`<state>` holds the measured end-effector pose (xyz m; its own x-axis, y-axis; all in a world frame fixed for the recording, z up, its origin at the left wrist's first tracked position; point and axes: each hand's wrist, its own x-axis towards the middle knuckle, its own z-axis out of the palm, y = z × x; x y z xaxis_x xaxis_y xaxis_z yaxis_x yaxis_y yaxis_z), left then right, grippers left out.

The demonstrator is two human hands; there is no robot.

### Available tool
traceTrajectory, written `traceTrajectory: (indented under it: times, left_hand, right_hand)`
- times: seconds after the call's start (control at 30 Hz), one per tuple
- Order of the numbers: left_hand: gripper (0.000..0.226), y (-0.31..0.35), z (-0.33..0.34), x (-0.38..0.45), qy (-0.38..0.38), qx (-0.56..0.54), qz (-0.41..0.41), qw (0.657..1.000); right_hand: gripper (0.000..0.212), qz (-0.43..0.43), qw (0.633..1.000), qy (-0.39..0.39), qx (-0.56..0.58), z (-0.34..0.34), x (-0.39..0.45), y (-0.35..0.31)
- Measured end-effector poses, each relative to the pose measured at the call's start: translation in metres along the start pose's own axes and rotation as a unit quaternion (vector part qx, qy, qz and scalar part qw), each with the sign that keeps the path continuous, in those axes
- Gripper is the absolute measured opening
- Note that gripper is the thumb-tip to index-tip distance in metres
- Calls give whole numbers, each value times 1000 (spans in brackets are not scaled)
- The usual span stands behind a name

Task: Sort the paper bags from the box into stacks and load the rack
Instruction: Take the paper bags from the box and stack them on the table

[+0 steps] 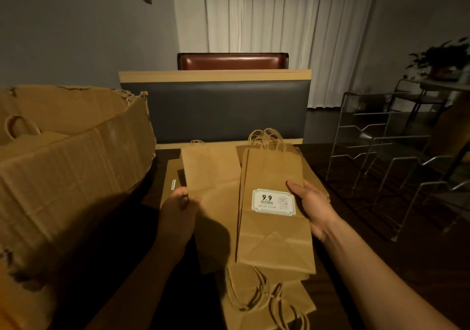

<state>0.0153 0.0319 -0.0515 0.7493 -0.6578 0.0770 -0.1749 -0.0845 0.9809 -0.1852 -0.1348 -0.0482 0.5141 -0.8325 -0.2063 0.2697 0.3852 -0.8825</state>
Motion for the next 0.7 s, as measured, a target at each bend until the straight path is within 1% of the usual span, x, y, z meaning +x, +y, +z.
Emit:
traceTrajectory:
  times: [0.07, 0.17, 0.2, 0.23, 0.27, 0.3, 0.33, 0.37, 0.4, 0.43, 0.47, 0.5, 0.53, 0.57, 0.6, 0.67, 0.7]
  left_hand:
    - [6, 2, -1, 1, 16, -14, 11, 1000]
    - [11, 7, -7, 4, 82, -110, 7, 990]
    - [11, 12, -10, 4, 111, -144, 21, 983]
    - [12, 20, -12, 1, 132, -179, 51, 974]
    - [13, 28, -14, -3, 144, -213, 84, 963]
    - [15, 36, -16, -8, 143, -233, 117, 955]
    - [18, 42, -17, -13, 134, -236, 146, 951]
    - [21, 44, -17, -17, 114, -211, 182, 954]
    - [26, 45, -14, -21, 86, -151, 218, 960]
    - [28, 44, -10, -23, 37, -60, 270, 960]
    - [30, 39, -6, -25, -11, 28, 327, 945]
    - [31, 34, -3, -24, -48, 95, 373, 922]
    - [29, 31, -1, -24, -62, 138, 412, 899]
    - [27, 33, -1, -26, -58, 147, 435, 886]
    - [23, 38, -1, -29, -45, 134, 455, 879]
    - [17, 49, -4, -36, -18, 105, 499, 860]
    - [18, 52, -5, -39, -7, 108, 518, 848]
  right_hand:
    - [19, -2, 1000, 26, 16, -4, 0, -4]
    - [7, 15, 999, 35, 9, -4, -2, -7]
    - [7, 15, 999, 35, -2, -3, -2, -6]
    - [12, 12, 999, 37, -18, -1, -3, -6]
    - [12, 7, 999, 34, -40, 1, -4, -5]
    - [12, 3, 998, 25, -60, 3, -6, -4]
    - [17, 2, 997, 19, -78, 4, -5, -3]
    - [21, 3, 996, 15, -91, 6, -5, -2]
    - [21, 2, 995, 14, -100, 5, -6, -3]
    - [20, 5, 995, 6, -104, 4, -7, -3]
    - [17, 11, 994, -3, -105, 4, -7, -5]
    - [16, 15, 995, -20, -96, 4, -9, -6]
    - [16, 14, 996, -34, -86, 5, -15, -9]
    - [17, 13, 997, -44, -70, 6, -18, -10]
    - [18, 10, 997, -52, -54, 5, -21, -11]
    - [9, 1, 996, -78, -43, 3, -27, -12]
    - [21, 2, 996, -79, -45, 3, -24, -11]
